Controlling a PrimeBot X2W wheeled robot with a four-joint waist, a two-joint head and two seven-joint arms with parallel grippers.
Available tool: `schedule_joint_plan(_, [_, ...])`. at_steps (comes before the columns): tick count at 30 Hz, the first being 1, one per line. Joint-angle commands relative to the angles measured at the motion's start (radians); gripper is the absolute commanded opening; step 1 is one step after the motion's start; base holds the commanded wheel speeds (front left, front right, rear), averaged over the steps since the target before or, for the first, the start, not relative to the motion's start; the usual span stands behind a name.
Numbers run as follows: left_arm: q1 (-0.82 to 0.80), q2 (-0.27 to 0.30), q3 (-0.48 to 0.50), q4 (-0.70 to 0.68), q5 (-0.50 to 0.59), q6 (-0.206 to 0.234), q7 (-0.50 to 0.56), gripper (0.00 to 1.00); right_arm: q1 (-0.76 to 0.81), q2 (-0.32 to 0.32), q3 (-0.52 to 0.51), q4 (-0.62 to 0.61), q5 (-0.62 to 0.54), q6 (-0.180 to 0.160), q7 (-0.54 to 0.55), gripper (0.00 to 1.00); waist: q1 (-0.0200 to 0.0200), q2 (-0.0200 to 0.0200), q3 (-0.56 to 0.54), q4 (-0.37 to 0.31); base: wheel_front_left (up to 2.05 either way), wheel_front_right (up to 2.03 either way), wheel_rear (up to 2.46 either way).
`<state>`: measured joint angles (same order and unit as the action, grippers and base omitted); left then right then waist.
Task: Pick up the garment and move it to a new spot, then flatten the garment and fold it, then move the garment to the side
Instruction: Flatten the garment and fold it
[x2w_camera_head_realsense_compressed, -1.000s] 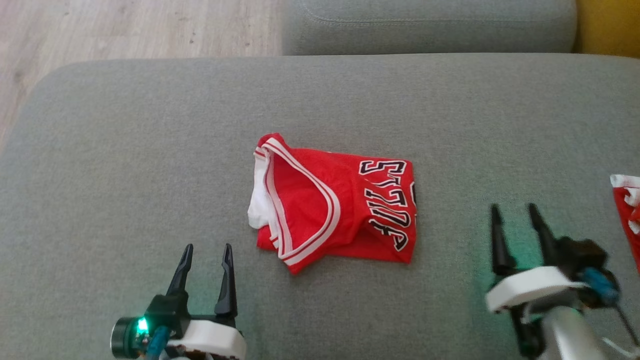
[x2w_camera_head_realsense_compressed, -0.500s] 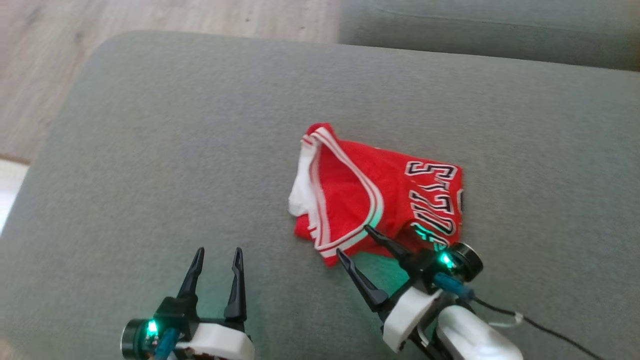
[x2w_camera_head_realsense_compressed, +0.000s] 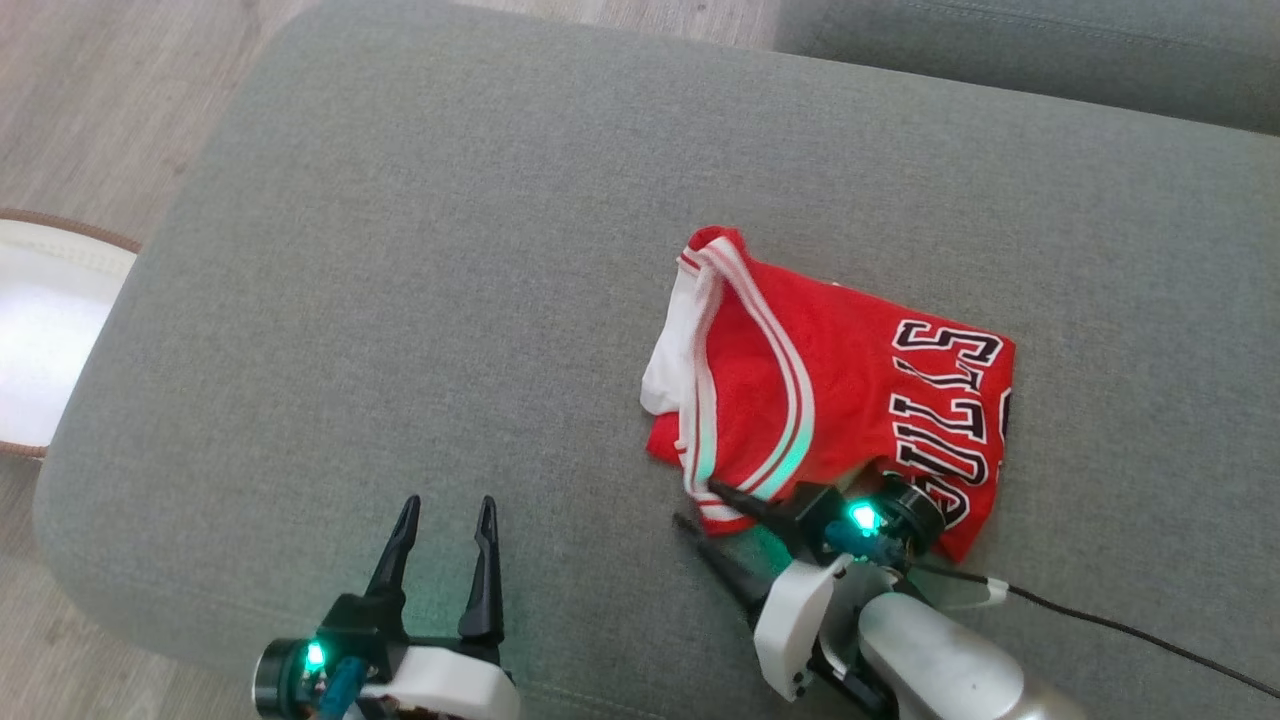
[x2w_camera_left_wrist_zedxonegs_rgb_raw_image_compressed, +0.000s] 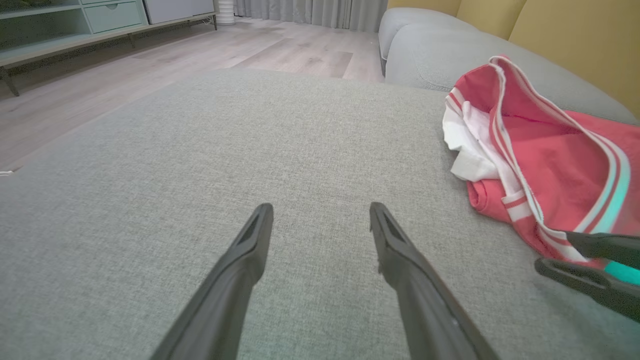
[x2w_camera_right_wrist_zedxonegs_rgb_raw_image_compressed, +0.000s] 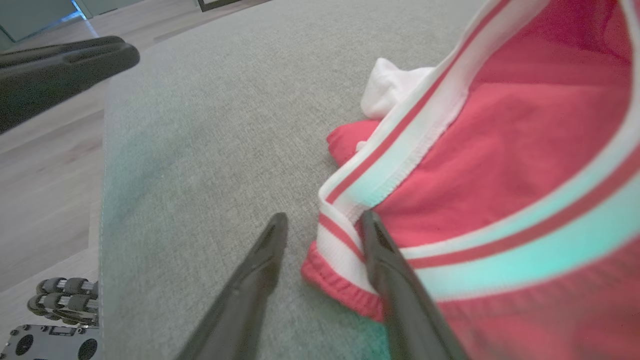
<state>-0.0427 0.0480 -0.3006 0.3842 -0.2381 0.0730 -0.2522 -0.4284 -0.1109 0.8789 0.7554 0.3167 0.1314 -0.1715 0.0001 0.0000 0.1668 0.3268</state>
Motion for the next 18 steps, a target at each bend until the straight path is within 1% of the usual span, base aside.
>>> schedule_joint_plan(1, [-0.029, 0.002, 0.021, -0.031, -0.004, 0.008, -0.01, 1.0, -0.02, 0.008, 0.017, -0.014, 0.016, -0.001, -0.01, 0.0, -0.0001, 0.0, 0.001, 0.001, 0.0, 0.0, 0.0])
schedule_joint_plan(9, [-0.041, 0.002, 0.006, -0.038, 0.002, 0.005, -0.01, 1.0, -0.112, 0.027, 0.036, -0.063, 0.099, -0.001, -0.075, 0.0, -0.0001, 0.0, -0.004, 0.014, 0.0, 0.0, 0.0])
schedule_joint_plan(13, [-0.047, 0.002, -0.008, -0.031, 0.007, 0.0, -0.01, 1.0, -0.175, 0.046, 0.054, -0.043, 0.128, -0.001, -0.078, 0.0, -0.0001, 0.0, -0.01, 0.038, 0.0, 0.0, 0.0])
schedule_joint_plan(14, [-0.048, 0.002, -0.011, -0.029, 0.008, 0.0, -0.01, 1.0, -0.186, 0.05, 0.064, -0.026, 0.139, -0.001, -0.065, 0.19, -0.0001, 0.0, -0.01, 0.044, 0.0, 0.0, 0.0])
schedule_joint_plan(15, [-0.05, 0.002, -0.013, -0.027, 0.008, 0.0, -0.01, 1.0, -0.193, 0.053, 0.073, -0.013, 0.158, -0.001, -0.054, 0.78, -0.0001, 0.0, -0.011, 0.049, 0.0, 0.0, 0.0])
schedule_joint_plan(16, [-0.051, 0.002, -0.015, -0.025, 0.008, 0.0, -0.01, 1.0, -0.198, 0.055, 0.081, -0.003, 0.182, -0.001, -0.041, 1.0, -0.0001, 0.0, -0.011, 0.052, 0.0, 0.0, 0.0])
schedule_joint_plan(18, [-0.053, 0.002, -0.016, -0.02, 0.008, 0.001, -0.01, 1.0, -0.208, 0.058, 0.089, 0.006, 0.22, -0.001, -0.036, 1.0, -0.0001, 0.0, -0.013, 0.052, 0.0, 0.0, 0.0])
